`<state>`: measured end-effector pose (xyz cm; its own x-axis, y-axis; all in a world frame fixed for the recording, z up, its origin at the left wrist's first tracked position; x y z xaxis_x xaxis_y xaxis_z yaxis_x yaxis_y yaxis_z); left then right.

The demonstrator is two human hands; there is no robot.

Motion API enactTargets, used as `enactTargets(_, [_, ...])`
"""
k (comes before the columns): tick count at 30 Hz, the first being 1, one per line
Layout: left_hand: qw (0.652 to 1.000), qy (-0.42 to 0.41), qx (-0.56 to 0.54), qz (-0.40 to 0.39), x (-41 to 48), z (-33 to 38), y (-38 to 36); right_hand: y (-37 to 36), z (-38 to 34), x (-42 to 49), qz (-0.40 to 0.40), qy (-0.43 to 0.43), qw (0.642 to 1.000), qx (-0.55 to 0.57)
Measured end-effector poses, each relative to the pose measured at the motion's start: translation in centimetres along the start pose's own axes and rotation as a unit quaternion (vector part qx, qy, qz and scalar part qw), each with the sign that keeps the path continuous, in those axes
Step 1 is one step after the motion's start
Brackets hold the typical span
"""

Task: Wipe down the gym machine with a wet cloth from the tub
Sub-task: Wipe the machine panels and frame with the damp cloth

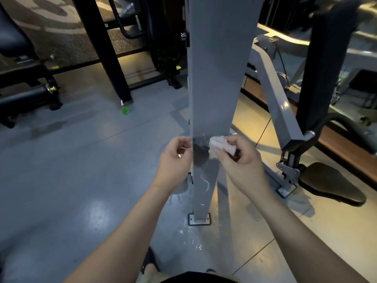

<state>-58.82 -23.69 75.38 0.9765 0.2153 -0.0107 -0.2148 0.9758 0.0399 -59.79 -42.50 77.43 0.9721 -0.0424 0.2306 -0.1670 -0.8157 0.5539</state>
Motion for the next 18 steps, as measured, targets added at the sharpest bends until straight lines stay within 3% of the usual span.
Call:
enactTargets(3, [0.999, -0.038, -0.023, -0.023, 0.9, 1.1, 0.3, 1.0, -3.4, 2.3, 0.116, 0.191, 0.964, -0.145])
enactTargets(6, [0.996, -0.051, -0.025, -0.071, 1.5, 0.8, 0.3, -0.3, -4.0, 3.8, 0.163, 0.284, 0.914, -0.241])
enactTargets(9, [0.994, -0.044, -0.051, -0.088, 1.7, 0.6, 0.3, -3.8, -1.4, 3.5, 0.086, 0.315, 0.893, -0.310])
enactTargets(12, [0.992, -0.043, -0.056, -0.106, 1.6, 0.4, 0.4, -4.9, 0.3, 2.7, 0.001, 0.286, 0.898, -0.333])
enactTargets(16, [0.992, -0.045, -0.043, -0.110, 1.9, 0.1, 0.7, -1.4, -3.6, 4.0, 0.159, 0.307, 0.891, -0.294])
enactTargets(18, [0.993, -0.038, -0.046, -0.106, 1.8, 0.0, 0.6, -1.1, -4.1, 4.4, 0.177, 0.334, 0.871, -0.313])
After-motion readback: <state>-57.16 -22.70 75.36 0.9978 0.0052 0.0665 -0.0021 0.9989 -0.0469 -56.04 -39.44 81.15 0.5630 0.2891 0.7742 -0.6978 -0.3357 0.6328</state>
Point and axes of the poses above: each hand's wrist, its own x-axis towards the middle knuckle, its own y-axis out of the back of the hand, z = x × y, the point moved 3 cm from there along x, towards the middle knuckle, and after that the axes turned 14 degrees about -x, right-handed, at the moved point
